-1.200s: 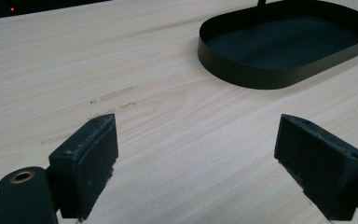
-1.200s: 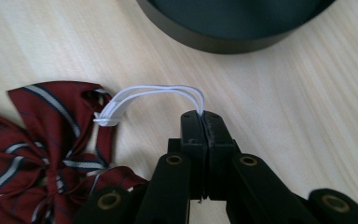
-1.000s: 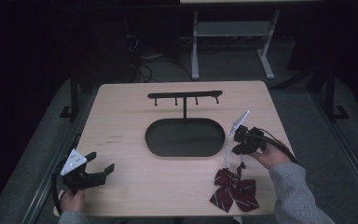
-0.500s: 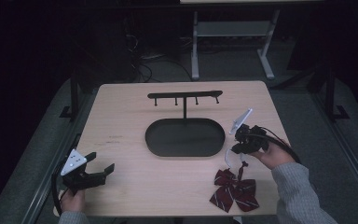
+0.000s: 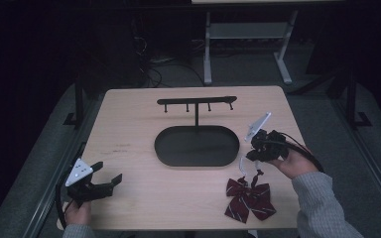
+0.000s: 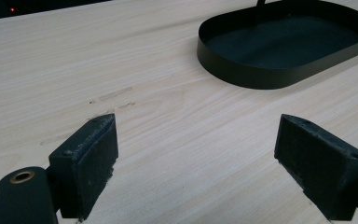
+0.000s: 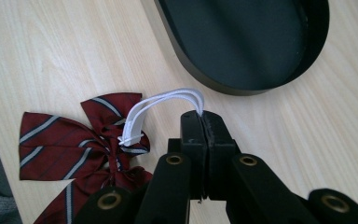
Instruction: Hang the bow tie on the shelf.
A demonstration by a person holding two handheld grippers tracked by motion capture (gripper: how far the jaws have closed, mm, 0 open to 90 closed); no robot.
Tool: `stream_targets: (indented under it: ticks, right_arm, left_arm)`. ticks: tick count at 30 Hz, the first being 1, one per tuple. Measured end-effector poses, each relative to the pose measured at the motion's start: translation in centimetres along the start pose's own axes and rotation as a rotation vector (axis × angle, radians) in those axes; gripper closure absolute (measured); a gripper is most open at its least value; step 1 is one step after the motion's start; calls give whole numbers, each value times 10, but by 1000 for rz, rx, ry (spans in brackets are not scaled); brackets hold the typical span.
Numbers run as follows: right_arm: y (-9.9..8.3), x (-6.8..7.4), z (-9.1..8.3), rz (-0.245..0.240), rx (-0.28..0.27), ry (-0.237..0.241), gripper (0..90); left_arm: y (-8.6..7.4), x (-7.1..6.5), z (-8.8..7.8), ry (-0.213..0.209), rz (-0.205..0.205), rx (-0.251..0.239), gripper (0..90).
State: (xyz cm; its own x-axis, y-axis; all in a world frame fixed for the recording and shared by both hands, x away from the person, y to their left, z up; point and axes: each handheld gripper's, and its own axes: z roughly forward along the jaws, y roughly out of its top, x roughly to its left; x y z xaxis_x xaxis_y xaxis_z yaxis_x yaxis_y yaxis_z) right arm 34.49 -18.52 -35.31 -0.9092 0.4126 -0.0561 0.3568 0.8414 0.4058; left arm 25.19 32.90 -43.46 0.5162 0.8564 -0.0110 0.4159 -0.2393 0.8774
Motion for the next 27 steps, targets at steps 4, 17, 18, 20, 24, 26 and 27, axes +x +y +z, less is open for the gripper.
stream_targets:
  ticks: [4,17,18,20,24,26,27]
  right_arm:
    - [3,2,-6,-12,-2,-6,883]
    - [14,4,-20,-46,-19,-22,883]
    - [15,5,-21,-46,-20,-24,883]
    - [17,5,-22,-53,-21,-22,883]
    - [20,6,-24,-62,-23,-24,883]
    - [22,6,-25,-65,-25,-26,882]
    - [22,6,-26,-66,-27,-26,883]
  left_arm:
    - [0,0,0,3,-3,-2,131]
    - [0,1,1,6,-7,-3,131]
    - [0,1,0,5,-7,-5,131]
    - [0,1,0,5,-8,-6,131]
    - [0,1,0,5,-6,-6,131]
    - [0,1,0,6,-6,-5,131]
    - [0,1,0,6,-6,-5,131]
